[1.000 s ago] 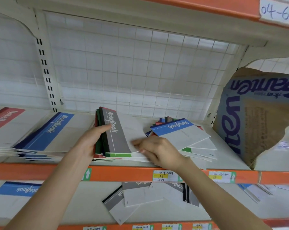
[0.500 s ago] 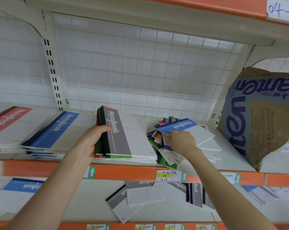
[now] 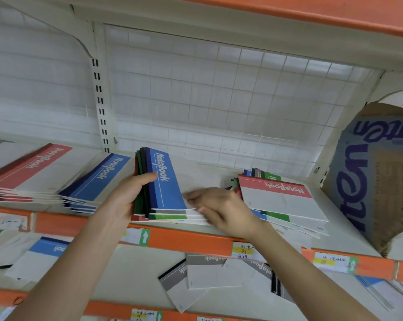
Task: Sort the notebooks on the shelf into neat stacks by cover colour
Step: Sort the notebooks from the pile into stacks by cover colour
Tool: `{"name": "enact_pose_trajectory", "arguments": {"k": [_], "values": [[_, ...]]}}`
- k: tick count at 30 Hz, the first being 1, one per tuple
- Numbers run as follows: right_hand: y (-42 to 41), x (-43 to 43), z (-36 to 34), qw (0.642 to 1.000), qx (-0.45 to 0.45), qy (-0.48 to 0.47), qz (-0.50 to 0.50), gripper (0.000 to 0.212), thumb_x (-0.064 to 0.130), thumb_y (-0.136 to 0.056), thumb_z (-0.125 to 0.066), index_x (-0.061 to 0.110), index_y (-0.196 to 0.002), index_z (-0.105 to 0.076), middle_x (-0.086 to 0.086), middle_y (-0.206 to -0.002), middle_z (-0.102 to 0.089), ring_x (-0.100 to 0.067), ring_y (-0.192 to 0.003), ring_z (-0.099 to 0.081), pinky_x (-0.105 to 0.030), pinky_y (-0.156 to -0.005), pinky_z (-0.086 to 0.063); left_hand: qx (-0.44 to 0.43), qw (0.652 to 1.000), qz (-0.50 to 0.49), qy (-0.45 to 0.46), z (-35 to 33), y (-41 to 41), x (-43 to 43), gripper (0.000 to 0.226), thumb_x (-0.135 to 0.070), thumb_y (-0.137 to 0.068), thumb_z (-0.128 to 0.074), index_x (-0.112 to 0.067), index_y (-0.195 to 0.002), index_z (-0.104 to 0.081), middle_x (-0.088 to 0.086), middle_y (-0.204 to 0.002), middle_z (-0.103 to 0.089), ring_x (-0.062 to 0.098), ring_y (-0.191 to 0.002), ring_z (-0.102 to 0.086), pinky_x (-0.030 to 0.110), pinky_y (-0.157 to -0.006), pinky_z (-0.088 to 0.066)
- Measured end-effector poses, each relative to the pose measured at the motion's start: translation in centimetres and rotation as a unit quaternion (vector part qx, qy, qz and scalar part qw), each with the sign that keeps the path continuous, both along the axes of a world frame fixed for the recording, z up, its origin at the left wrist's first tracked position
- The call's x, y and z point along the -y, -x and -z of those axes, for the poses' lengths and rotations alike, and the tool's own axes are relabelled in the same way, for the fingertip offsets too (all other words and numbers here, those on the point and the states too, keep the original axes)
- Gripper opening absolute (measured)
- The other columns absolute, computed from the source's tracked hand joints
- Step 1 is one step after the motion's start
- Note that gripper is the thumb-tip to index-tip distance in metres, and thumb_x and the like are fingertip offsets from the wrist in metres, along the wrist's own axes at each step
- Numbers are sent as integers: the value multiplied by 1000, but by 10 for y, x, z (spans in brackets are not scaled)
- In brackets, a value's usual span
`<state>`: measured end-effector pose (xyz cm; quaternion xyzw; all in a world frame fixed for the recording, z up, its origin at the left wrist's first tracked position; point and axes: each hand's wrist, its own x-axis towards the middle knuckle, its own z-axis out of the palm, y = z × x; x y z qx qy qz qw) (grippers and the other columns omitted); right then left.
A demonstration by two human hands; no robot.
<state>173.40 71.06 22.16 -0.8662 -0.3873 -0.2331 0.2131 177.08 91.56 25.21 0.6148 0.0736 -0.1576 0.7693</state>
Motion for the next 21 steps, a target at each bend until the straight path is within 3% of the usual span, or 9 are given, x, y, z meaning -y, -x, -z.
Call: {"name": "enact_pose_trajectory", "arguments": {"k": [3,4,6,7,9,12,16,18,21], "values": [[-8,-20,-13,975,-154,-127,93,34,29,-92,-47,5,-106,-67,-4,-114,-66,-12,-109,-58,-19,-91,-44,13,999,-32,4,-3,3,-23,20,-18,-91,-57,-15,-111,-59,11,-92,-67,25,-76,-64,31,-58,-50],[-13,-28,-19,957,-190,-142,166,29,30,-93,-49,9,-102,-67,1,-104,-67,-12,-99,-60,-18,-81,-43,18,999,-45,2,-4,4,-31,16,-18,-91,-57,-16,-107,-59,10,-89,-67,24,-75,-64,31,-57,-49],[-26,-43,-29,909,-289,-149,260,30,33,-94,-51,16,-69,-55,5,-65,-54,-12,-62,-50,-22,-57,-35,30,997,-69,1,-4,6,-45,16,-16,-90,-58,-17,-106,-58,9,-89,-66,25,-76,-63,32,-61,-49],[-33,-51,-32,882,-349,-167,269,39,35,-94,-52,17,-60,-45,6,-53,-45,-12,-52,-42,-22,-51,-30,35,996,-78,-1,-3,6,-52,18,-16,-90,-59,-18,-107,-57,9,-91,-66,25,-78,-63,33,-64,-49],[-40,-69,-33,836,-441,-219,245,41,36,-91,-56,16,-57,-47,6,-48,-48,-9,-45,-45,-19,-47,-32,44,995,-88,-6,-1,9,-65,17,-14,-88,-61,-20,-103,-57,9,-92,-66,25,-80,-63,33,-66,-50],[-45,-96,-28,826,-448,-259,223,23,27,-89,-61,17,-68,-57,3,-65,-59,-9,-57,-54,-15,-50,-40,45,994,-98,-13,4,10,-85,15,-16,-87,-63,-22,-100,-57,4,-87,-67,21,-75,-64,30,-55,-50],[-51,-120,-26,822,-424,-302,233,15,13,-90,-59,11,-75,-57,3,-64,-53,-7,-53,-47,-11,-36,-35,40,993,-106,-35,7,3,-112,12,-27,-88,-62,-20,-93,-54,3,-83,-63,19,-72,-60,28,-55,-42],[-55,-130,-26,813,-425,-313,244,7,11,-90,-57,5,-93,-59,-1,-76,-58,-9,-59,-52,-13,-41,-40,27,994,-98,-38,9,-2,-126,15,-28,-88,-62,-19,-97,-54,6,-85,-63,21,-74,-61,29,-55,-41],[-61,-140,-30,821,-383,-272,325,1,11,-89,-54,10,-89,-54,0,-80,-56,-18,-72,-56,-20,-47,-43,7,995,-92,-41,12,-11,-155,24,-24,-88,-63,-13,-108,-55,10,-86,-64,25,-75,-62,30,-56,-42]]}}
